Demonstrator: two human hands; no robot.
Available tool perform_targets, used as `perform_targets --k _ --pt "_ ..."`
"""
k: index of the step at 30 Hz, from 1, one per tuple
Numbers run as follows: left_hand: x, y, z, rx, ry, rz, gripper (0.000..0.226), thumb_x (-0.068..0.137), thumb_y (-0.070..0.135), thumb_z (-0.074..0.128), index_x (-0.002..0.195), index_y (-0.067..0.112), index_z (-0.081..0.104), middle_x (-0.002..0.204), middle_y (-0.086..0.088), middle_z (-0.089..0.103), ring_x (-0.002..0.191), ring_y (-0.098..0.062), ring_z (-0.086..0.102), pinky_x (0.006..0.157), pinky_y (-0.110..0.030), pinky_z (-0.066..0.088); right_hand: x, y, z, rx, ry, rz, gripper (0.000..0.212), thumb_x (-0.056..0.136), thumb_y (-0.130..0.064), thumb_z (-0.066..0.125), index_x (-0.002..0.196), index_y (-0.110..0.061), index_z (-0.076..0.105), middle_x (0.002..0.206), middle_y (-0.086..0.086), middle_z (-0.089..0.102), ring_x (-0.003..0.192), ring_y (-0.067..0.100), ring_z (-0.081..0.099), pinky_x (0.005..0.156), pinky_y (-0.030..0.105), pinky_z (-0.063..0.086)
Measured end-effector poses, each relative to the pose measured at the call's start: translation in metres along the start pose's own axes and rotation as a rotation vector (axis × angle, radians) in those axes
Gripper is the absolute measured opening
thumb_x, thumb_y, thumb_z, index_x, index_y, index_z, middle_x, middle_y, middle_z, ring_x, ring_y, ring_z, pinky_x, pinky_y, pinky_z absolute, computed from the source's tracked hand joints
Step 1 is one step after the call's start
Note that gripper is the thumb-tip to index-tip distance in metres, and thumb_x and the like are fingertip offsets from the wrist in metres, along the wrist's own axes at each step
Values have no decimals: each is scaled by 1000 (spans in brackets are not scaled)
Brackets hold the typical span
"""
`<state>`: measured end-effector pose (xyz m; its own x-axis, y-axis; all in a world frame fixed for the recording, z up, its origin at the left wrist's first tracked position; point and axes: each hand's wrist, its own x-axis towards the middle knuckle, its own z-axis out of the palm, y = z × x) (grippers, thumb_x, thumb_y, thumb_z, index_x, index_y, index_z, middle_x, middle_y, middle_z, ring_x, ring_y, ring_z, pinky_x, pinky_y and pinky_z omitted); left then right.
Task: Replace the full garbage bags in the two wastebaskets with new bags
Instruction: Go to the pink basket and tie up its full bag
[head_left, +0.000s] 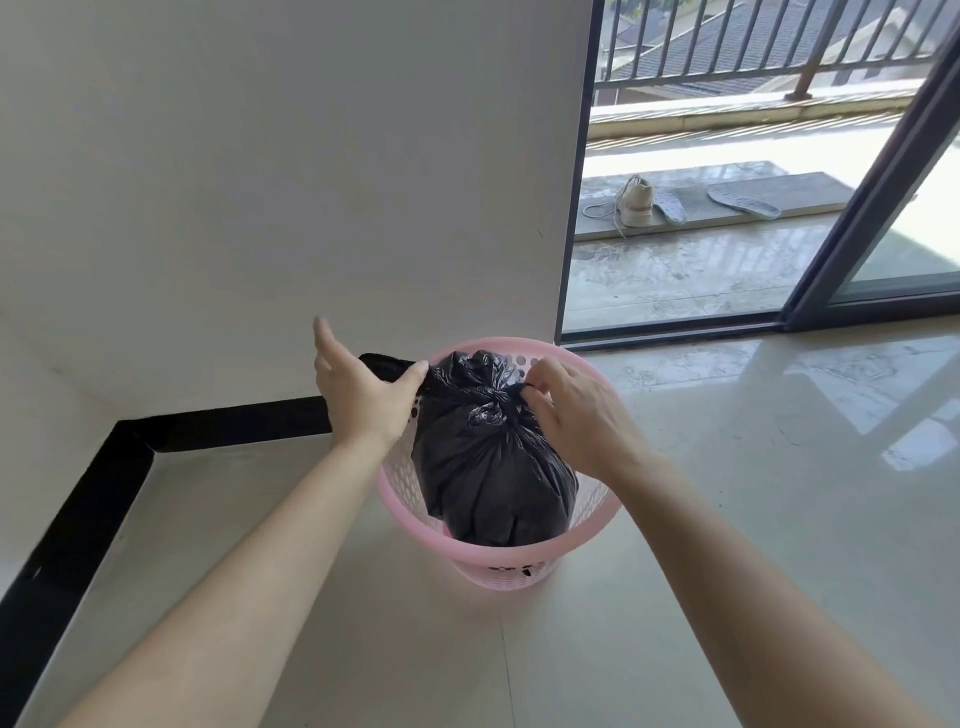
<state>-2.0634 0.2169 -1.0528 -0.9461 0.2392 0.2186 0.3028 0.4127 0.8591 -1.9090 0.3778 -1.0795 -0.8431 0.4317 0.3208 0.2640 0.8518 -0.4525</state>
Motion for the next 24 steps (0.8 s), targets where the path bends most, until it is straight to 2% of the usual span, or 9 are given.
perform_targets --k 2,3,5,6,9,12,15,20,24 --pt "-1 2 2 209 24 333 75 89 43 63 151 17 29 156 -14 27 146 -30 19 117 -41 17 -1 -3 1 16 12 3 14 102 -29 46 104 -17 54 100 2 65 83 25 59 70 36 40" --pt "-1 4 4 249 -96 410 62 92 49 53 147 23 39 157 -13 28 147 -29 17 118 -42 15 -1 -5 2 29 17 8 14 103 -28 46 105 -17 53 100 2 65 83 25 58 69 37 38" --pt "-5 5 9 303 -459 398 57 92 60 45 143 33 46 160 -4 26 149 -22 14 120 -39 10 -1 -8 4 86 15 33 10 103 -27 44 106 -18 49 95 5 66 83 29 59 71 41 42" --pt "-8 2 11 356 -614 359 61 91 64 47 146 38 40 162 -1 20 150 -20 10 121 -39 7 0 -9 5 119 14 51 9 104 -26 42 106 -18 46 91 6 66 81 30 59 71 42 43" --pt "-14 -11 15 438 -839 244 71 90 62 50 152 44 18 165 3 1 151 -17 1 122 -43 8 2 -12 6 153 11 90 13 105 -24 39 111 -13 44 81 8 66 75 33 59 68 43 43" --pt "-14 -22 23 431 -724 331 49 99 45 44 145 28 35 158 -1 24 146 -23 23 116 -41 25 5 -14 12 146 0 98 15 106 -24 36 115 -13 42 72 7 63 70 32 57 66 44 43" --pt "-16 -30 24 514 -576 460 33 102 35 38 129 17 44 136 1 45 125 -23 43 97 -39 40 13 -14 20 137 -18 67 12 106 -25 35 111 -16 40 70 4 59 64 27 51 62 41 35" --pt "-9 -34 22 533 -546 471 26 102 32 36 120 15 45 124 -1 51 112 -24 48 86 -43 45 29 -15 19 74 -87 13 4 105 -23 34 102 -21 33 69 -1 52 60 26 48 58 43 38" --pt "15 3 19 527 -597 459 24 103 31 34 116 13 44 118 -4 53 109 -28 51 83 -42 44 54 -25 -7 18 -73 55 6 105 -23 34 100 -20 34 68 -5 46 57 24 43 57 39 34"
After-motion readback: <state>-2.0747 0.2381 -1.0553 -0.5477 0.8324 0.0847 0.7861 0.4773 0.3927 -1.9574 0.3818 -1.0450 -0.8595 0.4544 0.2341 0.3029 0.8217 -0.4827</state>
